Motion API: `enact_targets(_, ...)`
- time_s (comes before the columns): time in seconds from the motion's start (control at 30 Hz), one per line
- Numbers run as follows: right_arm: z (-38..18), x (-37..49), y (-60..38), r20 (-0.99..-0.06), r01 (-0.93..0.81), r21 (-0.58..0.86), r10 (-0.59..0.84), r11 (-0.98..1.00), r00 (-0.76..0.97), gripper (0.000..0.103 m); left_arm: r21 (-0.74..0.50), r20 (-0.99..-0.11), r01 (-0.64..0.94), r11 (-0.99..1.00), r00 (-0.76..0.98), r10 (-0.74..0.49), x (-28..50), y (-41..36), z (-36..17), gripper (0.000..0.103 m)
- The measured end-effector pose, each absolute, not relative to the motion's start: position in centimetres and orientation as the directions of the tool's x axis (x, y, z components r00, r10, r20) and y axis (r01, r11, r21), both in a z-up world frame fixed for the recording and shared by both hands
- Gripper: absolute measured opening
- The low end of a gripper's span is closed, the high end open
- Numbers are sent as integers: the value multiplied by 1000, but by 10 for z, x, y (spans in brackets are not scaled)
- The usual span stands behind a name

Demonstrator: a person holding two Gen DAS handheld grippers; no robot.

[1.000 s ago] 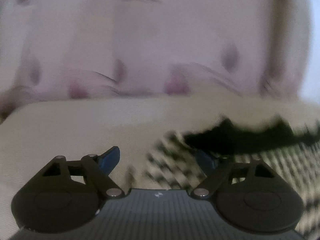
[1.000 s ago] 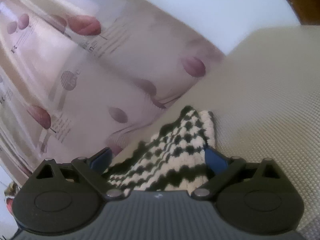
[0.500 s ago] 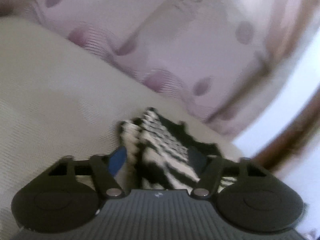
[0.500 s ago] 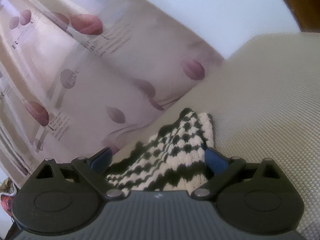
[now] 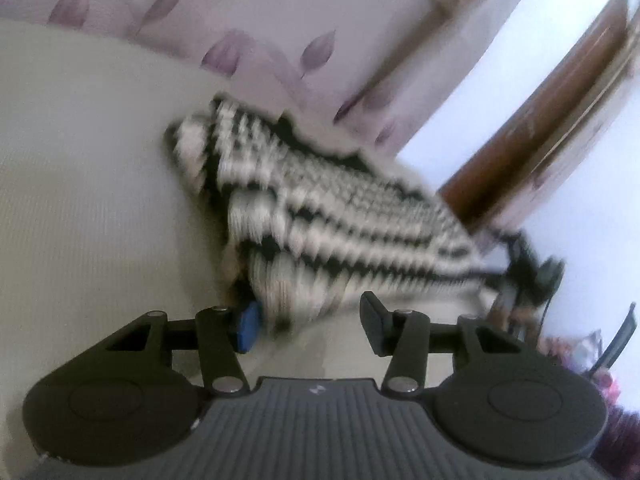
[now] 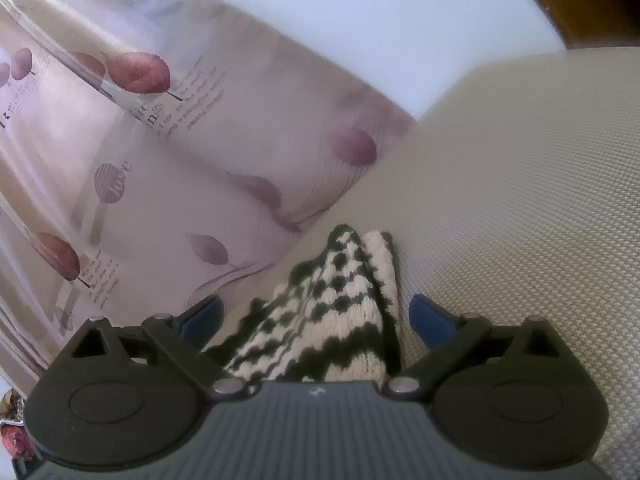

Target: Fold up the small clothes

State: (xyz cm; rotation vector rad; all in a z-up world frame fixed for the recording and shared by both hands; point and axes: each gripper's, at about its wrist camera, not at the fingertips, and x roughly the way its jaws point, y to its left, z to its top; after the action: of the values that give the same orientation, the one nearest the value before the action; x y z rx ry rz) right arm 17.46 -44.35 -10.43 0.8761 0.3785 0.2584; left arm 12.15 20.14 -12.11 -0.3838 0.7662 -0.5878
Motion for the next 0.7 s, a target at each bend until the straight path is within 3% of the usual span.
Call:
enact_targets(0.03, -104, 175, -444, -215, -64, 786, 369, 615, 904, 100, -529, -536, 346, 775, 572, -621, 117, 206, -126, 46)
enact_targets(0.2, -104, 174, -444, -218, -58, 785, 363, 617, 906, 100, -540, -462, 301, 786, 675, -575, 109, 222, -115, 45)
enact_targets(0.27, -104, 175, -443, -223, -56, 781, 362, 622, 905, 100, -547, -385, 315, 776, 728, -567, 108, 222, -99, 52)
enact_targets(0.33, -104, 175, -443, -223, -56, 781, 362, 621, 905, 100, -507, -339, 312, 803, 785, -519, 112, 215, -81, 72)
enact_targets(0.5, -104, 173, -443, -221, -53, 785, 359, 617, 907, 100, -468, -438, 226, 854, 780, -447, 164, 191, -78, 73)
enact_targets(0.57, -104, 173, -444, -218, -51, 787, 355, 614, 909, 100, -489, -482, 205, 848, 747, -458, 179, 185, -89, 56)
enact_targets(0.6, -105, 173, -444, -216, -52, 789, 355, 612, 909, 100, -491, -489, 208, 846, 738, -465, 181, 183, -92, 29)
enact_targets(0.63, -105, 173, -445, -215, -52, 790, 356, 610, 910, 100, -476, -490, 217, 852, 739, -462, 177, 180, -93, 10)
enact_targets(0.7, -105, 173, -445, -212, -55, 790, 356, 611, 910, 100, -439, -489, 219, 872, 756, -436, 159, 175, -91, 9)
